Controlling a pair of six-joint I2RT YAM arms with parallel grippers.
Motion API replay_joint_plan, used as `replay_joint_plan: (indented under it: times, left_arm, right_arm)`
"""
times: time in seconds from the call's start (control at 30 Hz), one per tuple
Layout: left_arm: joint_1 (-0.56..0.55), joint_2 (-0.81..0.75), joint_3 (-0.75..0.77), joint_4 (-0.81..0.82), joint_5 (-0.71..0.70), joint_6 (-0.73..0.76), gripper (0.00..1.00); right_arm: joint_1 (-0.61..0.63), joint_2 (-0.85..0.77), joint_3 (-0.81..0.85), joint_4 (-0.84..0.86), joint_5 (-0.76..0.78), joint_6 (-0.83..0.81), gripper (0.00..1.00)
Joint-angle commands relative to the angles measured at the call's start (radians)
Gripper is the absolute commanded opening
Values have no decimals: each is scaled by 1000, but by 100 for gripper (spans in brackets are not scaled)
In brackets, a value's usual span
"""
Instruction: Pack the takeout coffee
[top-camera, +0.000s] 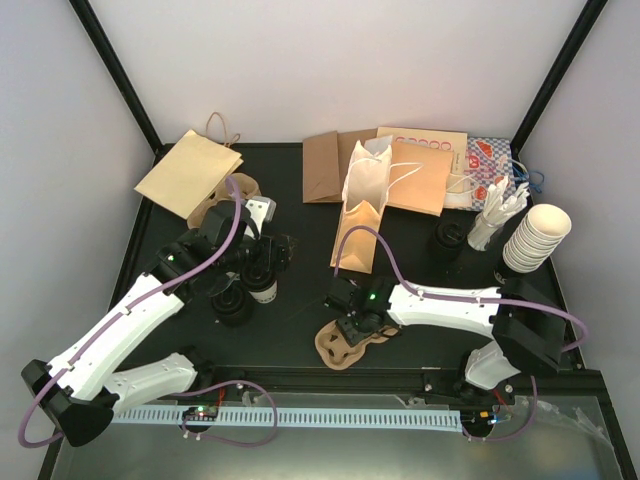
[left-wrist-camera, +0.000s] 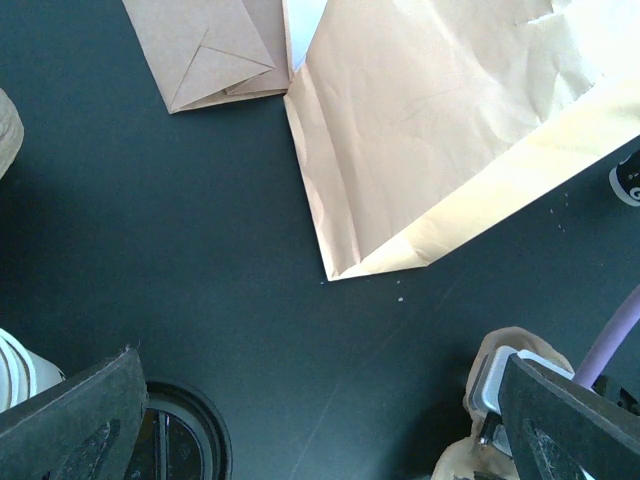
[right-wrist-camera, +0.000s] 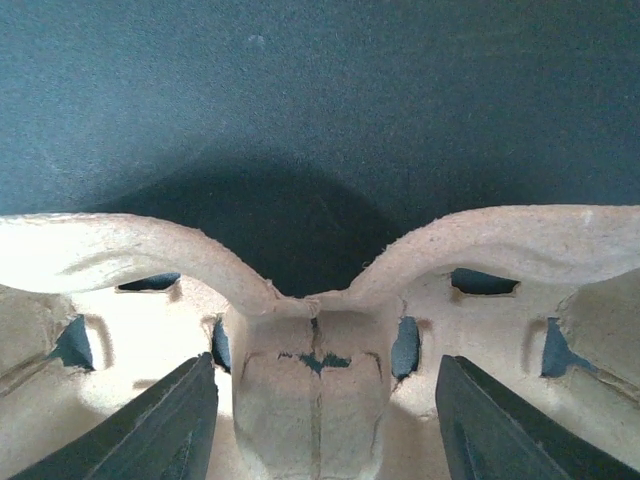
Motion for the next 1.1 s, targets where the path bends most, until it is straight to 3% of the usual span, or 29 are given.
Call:
replay_joint_plan:
  times: [0.0,0.47,1.07]
  left_arm:
    - [9,-19,13,-5,2,2,99]
    - [17,-29,4,-13,-5,2,99]
    - [37,-81,-12,15,-26,-67,99]
  right_arm:
    - [7,24,-10,16,4,-1,61]
    - [7,3,-13,20,-4,2,42]
    - [7,-225,204,-198,117,1,43]
